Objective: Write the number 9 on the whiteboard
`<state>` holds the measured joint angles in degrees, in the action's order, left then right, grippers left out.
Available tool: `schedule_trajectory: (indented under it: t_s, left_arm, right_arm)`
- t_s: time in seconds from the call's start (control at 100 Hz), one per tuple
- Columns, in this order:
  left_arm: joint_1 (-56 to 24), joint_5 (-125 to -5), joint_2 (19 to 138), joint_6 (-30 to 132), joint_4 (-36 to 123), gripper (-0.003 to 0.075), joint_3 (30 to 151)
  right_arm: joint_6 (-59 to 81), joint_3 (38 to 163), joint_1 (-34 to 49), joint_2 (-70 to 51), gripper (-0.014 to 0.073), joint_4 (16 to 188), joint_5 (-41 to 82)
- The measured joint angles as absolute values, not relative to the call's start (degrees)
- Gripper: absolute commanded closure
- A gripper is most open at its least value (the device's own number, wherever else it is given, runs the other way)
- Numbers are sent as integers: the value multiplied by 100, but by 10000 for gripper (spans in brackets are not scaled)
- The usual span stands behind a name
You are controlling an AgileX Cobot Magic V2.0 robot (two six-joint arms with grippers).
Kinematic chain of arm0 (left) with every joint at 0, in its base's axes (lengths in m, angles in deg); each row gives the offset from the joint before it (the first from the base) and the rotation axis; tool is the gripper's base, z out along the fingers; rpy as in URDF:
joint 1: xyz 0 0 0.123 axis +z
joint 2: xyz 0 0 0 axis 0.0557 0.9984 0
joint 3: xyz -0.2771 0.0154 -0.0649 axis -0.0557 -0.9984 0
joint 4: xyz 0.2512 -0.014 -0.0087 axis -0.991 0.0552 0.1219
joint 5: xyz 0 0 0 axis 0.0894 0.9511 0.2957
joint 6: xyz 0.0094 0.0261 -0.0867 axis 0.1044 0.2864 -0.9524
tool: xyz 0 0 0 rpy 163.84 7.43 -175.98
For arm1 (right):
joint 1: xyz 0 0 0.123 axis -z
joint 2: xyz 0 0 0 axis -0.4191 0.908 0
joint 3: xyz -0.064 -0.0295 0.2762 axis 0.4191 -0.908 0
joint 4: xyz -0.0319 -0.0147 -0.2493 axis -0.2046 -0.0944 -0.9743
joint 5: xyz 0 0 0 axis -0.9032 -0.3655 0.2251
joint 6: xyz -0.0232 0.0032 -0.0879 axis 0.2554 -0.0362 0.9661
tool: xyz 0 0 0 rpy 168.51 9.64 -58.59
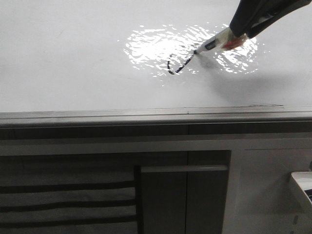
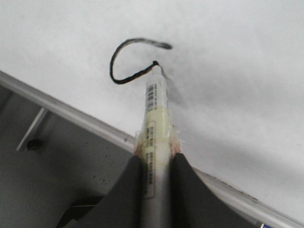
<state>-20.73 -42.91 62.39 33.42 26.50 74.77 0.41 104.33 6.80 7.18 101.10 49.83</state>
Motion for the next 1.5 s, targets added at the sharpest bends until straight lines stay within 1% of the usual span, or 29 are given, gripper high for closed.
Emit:
schedule_trajectory:
  t_s: [0.28, 0.5, 0.61, 0.7, 0.76, 0.83, 0.93, 1.04, 1.11, 1.21, 1.3, 1.5]
  left_arm:
    - [-2073, -4291, 6239, 3342, 2650, 387, 7477]
    - [-2073, -4319, 6239, 3342, 2718, 387, 7477]
    - [-2073, -4332, 6350, 3354, 2807, 387, 7477]
    - [-2073, -4294, 6561, 3724, 3114, 387, 7500]
    - [-2129, -4178, 6751, 4183, 3447, 387, 7614]
    - [-2322, -3996, 7049, 4832, 3803, 387, 7826]
    - [-2796, -3773, 7599, 5621, 4059, 387, 8205]
    - [-3381, -3739, 8205, 6136, 4141, 387, 8621]
    - [-3764, -3778, 8635, 6384, 4141, 387, 8872]
    - [-4227, -3948, 9265, 6537, 4174, 387, 9225]
    - [-4492, -4056, 9766, 6589, 4183, 386, 9562]
    - [-4749, -4105, 10533, 6641, 4183, 386, 10146]
  right_arm:
    - [13, 10473, 674, 692, 640, 10056, 5136]
    - [-11, 9873, 304, 785, 640, 10075, 5377]
    - [-11, 9822, 268, 795, 640, 10084, 5410]
    - [90, 9948, 191, 712, 640, 10070, 5471]
    - [405, 10115, 123, 602, 640, 10070, 5633]
    - [1030, 10321, -13, 445, 640, 10093, 6047]
    - [2031, 10495, -230, 254, 640, 10093, 6599]
    - [3095, 10534, -383, 45, 640, 10104, 6830]
    - [3504, 10534, -439, -40, 640, 10104, 6879]
    - [3710, 10534, -460, -85, 640, 10104, 6882]
    - [3750, 10534, -460, -85, 640, 10104, 6882]
    - [3779, 10534, -460, -85, 640, 10104, 6884]
